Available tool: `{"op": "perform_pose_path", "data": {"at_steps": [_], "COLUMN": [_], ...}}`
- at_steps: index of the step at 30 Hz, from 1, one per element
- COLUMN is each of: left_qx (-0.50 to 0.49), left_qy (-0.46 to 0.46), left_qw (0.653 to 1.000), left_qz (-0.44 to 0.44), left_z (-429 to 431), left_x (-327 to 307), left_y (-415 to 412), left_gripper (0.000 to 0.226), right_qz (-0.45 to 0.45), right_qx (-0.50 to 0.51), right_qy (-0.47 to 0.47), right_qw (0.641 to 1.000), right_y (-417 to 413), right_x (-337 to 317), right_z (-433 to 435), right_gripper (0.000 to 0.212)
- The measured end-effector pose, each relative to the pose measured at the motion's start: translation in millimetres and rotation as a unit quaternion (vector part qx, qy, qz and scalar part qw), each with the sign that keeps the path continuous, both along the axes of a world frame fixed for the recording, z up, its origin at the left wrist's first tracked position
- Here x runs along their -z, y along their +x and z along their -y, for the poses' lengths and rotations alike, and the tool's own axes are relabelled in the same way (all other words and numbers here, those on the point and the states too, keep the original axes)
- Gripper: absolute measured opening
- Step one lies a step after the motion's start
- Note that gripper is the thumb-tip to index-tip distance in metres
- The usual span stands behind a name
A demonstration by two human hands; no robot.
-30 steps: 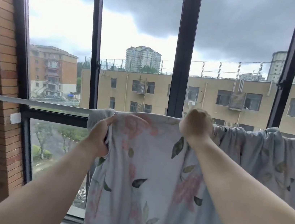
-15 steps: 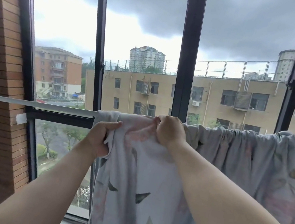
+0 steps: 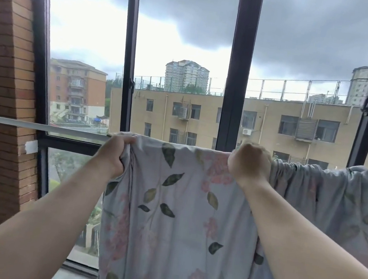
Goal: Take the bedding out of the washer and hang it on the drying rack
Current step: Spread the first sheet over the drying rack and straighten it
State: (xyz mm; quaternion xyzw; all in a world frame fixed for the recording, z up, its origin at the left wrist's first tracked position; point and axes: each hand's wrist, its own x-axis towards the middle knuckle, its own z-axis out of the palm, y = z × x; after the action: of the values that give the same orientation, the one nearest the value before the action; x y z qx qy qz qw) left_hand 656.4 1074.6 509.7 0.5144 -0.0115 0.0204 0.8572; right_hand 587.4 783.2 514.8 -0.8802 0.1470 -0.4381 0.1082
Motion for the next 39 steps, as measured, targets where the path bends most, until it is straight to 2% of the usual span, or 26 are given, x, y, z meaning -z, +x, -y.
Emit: {"op": "perform_pose_path", "data": {"at_steps": [4, 7, 10, 18, 20, 22, 24, 27, 29, 31, 33, 35, 37, 39], "left_qx": [-0.017, -0.009, 0.010, 0.012, 0.000, -0.005, 0.008, 0.013, 0.006, 0.002, 0.006, 0.018, 0.015, -0.001], "left_qy": [-0.015, -0.014, -0.028, -0.067, -0.070, -0.063, -0.038, 0.007, 0.017, 0.022, 0.029, 0.027, 0.026, 0.015], "left_qw": [1.000, 1.000, 0.999, 0.998, 0.997, 0.998, 0.999, 1.000, 1.000, 1.000, 0.999, 0.999, 1.000, 1.000], "left_qz": [0.003, -0.019, -0.016, 0.008, 0.009, 0.010, 0.007, 0.004, 0.002, -0.001, -0.013, -0.011, -0.005, -0.013], "left_z": [-0.5, -4.2, -14.0, -23.2, -22.3, -25.2, -25.9, -25.4, -27.9, -34.7, -40.4, -41.1, -40.4, -43.8], "left_x": [5.2, 10.5, 15.5, 9.7, 8.8, 8.4, 7.9, 7.5, 10.3, 12.2, 12.9, 12.2, 13.6, 14.9], "left_y": [9.6, 18.7, 28.5, 36.6, 41.2, 45.4, 46.6, 43.4, 46.3, 49.1, 50.9, 50.2, 49.3, 51.6], "left_gripper": [0.031, 0.034, 0.035, 0.013, 0.020, 0.021, 0.007, 0.009, 0.019, 0.018, 0.004, 0.015, 0.021, 0.027], "right_qz": [0.025, -0.035, -0.061, -0.052, -0.037, -0.017, -0.010, -0.025, -0.025, -0.003, 0.006, -0.025, -0.067, -0.068], "right_qx": [-0.153, -0.207, -0.166, -0.104, -0.081, -0.057, -0.029, 0.005, 0.017, -0.032, -0.141, -0.224, -0.247, -0.231], "right_qy": [-0.042, -0.076, -0.085, -0.087, -0.081, -0.062, -0.039, 0.013, 0.010, -0.026, -0.060, -0.087, -0.100, -0.105], "right_qw": [0.987, 0.975, 0.980, 0.989, 0.993, 0.996, 0.999, 1.000, 0.999, 0.999, 0.988, 0.970, 0.961, 0.965], "right_y": [22.2, 38.4, 52.0, 27.7, 24.6, 20.2, 15.6, 16.1, 20.7, 28.4, 39.2, 51.4, 62.6, 72.2], "right_x": [-5.0, 0.6, 17.9, 13.5, 17.9, 18.7, 16.5, 9.9, 6.5, 6.2, 4.6, 1.5, 4.9, 12.7], "right_z": [-60.8, -106.7, -116.5, -65.7, -43.7, -20.6, -3.3, -5.2, -23.5, -51.2, -86.1, -123.2, -148.5, -159.8], "right_gripper": [0.032, 0.037, 0.033, 0.026, 0.028, 0.034, 0.037, 0.036, 0.033, 0.033, 0.034, 0.036, 0.032, 0.027]}}
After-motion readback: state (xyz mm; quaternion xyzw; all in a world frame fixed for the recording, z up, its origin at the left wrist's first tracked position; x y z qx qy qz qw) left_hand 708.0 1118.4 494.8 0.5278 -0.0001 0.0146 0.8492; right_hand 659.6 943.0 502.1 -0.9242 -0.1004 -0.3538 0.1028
